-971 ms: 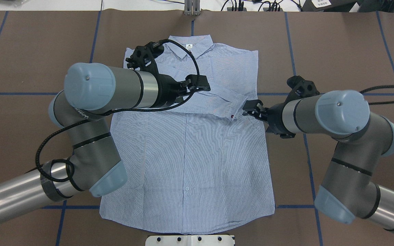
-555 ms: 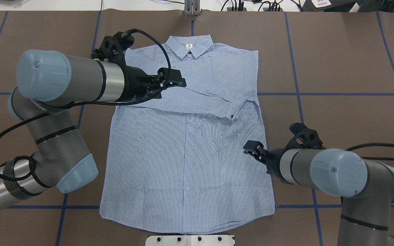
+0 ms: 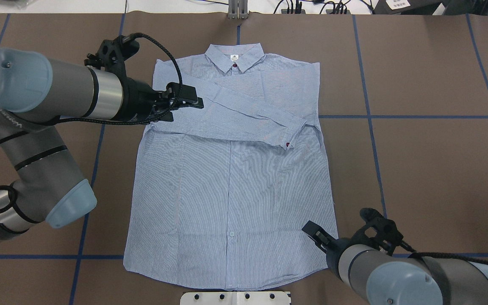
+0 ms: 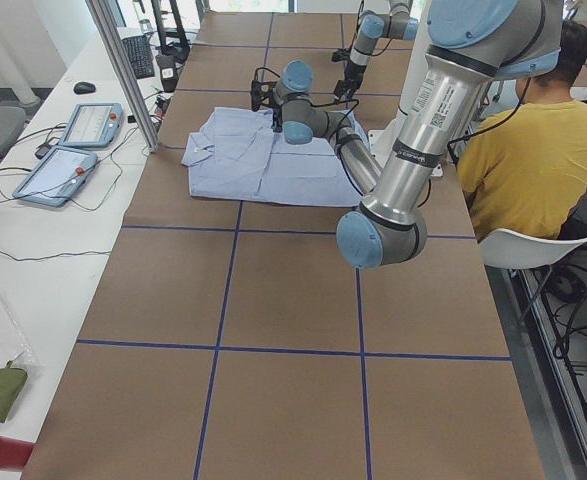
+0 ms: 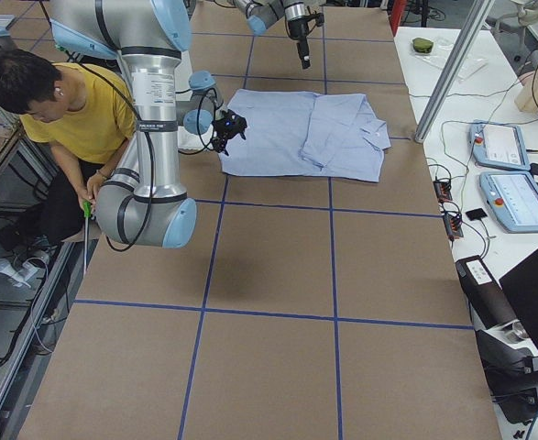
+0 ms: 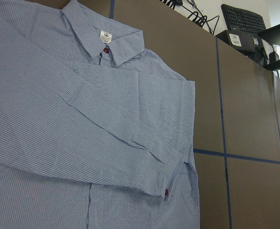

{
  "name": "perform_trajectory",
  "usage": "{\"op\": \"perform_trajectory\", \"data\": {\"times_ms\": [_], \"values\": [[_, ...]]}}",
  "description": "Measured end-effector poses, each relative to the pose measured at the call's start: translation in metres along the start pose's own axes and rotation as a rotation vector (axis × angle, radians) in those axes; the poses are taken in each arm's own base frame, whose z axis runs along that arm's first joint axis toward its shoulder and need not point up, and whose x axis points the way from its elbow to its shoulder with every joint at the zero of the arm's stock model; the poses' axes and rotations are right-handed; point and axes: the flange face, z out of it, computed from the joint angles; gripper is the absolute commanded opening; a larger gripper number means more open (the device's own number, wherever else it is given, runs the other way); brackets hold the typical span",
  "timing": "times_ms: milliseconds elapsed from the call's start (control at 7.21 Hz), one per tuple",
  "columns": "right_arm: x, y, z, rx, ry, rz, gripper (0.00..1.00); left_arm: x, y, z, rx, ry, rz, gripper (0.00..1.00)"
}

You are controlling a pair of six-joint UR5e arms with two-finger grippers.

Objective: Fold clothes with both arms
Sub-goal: 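Release the sleeve with the left gripper while the right gripper moves to the hem, then move both grippers to the hem corners nearest the robot and grasp them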

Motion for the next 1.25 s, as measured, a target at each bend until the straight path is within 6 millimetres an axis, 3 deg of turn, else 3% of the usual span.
{"op": "perform_trajectory", "data": {"times_ms": [416, 694, 1249], "values": [[0.026, 0.022, 0.026, 0.035, 0.045, 0.047, 0.91, -0.011, -0.002, 0.001, 0.005, -0.017, -0.009, 0.95], [0.038, 0.021, 0.045, 0.065, 0.076, 0.036, 0.88, -0.011, -0.002, 0.002, 0.006, -0.016, -0.008, 0.95], [0.047, 0.016, 0.054, 0.085, 0.095, 0.03, 0.81, -0.011, -0.002, 0.002, 0.006, -0.015, -0.007, 0.95]]}}
